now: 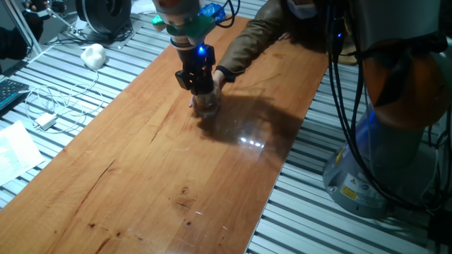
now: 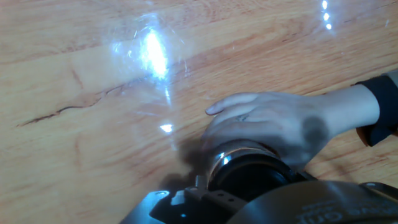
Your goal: Unscrew the lid from the jar
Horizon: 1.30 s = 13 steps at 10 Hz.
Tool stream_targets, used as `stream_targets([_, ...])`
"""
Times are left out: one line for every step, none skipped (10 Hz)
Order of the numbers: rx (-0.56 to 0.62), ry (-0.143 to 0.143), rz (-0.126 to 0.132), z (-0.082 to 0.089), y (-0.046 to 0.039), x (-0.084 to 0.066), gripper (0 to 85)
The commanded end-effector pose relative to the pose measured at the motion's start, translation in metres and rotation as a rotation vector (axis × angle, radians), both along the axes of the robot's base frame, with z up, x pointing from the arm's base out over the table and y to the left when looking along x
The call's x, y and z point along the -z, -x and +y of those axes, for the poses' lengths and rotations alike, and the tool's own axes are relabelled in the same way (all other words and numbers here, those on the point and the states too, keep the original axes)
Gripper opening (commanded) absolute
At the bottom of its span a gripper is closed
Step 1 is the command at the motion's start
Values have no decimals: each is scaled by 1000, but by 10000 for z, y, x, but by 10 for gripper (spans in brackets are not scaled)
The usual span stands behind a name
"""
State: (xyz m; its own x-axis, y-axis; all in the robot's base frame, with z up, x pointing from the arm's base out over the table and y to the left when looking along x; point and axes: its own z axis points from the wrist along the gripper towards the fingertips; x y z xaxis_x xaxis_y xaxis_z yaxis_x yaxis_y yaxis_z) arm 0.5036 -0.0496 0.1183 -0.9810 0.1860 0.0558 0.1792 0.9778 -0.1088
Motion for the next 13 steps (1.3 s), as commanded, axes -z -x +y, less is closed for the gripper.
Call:
stream_targets([0, -2, 4, -6, 1, -26, 510])
stream_targets([-1, -5, 4, -6, 7, -49, 510])
stream_targets([-1, -5, 4, -8, 12, -69, 510])
stream_targets([-3, -5, 6, -10, 22, -106, 510])
stream_targets([1, -16, 7, -12, 37, -152, 340])
stream_targets([-6, -18, 17, 3, 50, -196, 340])
stream_targets([0, -19, 18, 36, 56, -220, 340])
stream_targets([6, -15, 19, 70, 60, -235, 340])
stream_targets([11, -13, 9, 93, 75, -233, 340])
stream_targets([15, 4, -8, 114, 95, -212, 340])
stream_targets([21, 20, -23, 131, 106, -191, 510])
stream_targets([25, 26, -23, 139, 106, -186, 510])
stream_targets([28, 28, -24, 141, 106, -188, 680])
